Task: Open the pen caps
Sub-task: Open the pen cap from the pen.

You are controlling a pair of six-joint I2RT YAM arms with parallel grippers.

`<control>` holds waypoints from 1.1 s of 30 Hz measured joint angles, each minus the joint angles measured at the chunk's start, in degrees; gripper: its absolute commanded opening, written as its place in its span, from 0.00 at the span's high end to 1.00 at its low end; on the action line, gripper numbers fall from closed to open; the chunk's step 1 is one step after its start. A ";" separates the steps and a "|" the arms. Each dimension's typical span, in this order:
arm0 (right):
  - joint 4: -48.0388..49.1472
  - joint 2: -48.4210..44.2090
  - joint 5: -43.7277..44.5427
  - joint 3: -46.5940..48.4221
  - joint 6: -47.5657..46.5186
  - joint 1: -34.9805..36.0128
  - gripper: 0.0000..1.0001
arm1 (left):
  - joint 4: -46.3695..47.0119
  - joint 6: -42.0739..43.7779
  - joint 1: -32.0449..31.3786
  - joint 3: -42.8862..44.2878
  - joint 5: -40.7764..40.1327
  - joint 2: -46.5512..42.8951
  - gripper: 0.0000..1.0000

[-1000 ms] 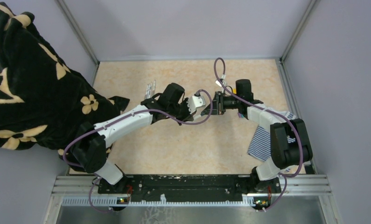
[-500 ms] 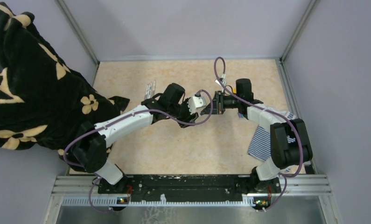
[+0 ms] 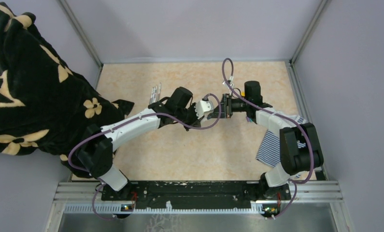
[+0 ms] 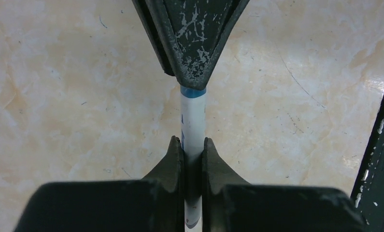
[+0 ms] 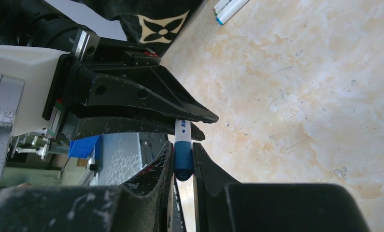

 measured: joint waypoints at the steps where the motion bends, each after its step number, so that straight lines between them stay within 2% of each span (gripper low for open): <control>1: -0.02 0.00 0.07 0.00 -0.02 0.00 1.00 | 0.02 -0.07 -0.02 0.00 -0.17 0.00 1.00; 12: -3.02 0.00 2.03 0.02 -3.06 -0.04 1.00 | 2.73 -0.02 -0.98 -1.79 -5.73 0.00 1.00; 20: -3.41 -0.07 2.21 0.04 -3.39 -1.16 1.00 | 4.87 0.00 -1.27 -2.58 -6.56 0.00 1.00; 33: -7.72 -1.99 0.87 0.07 -7.82 -2.14 1.00 | 2.10 -0.63 0.31 -0.15 2.80 1.79 1.00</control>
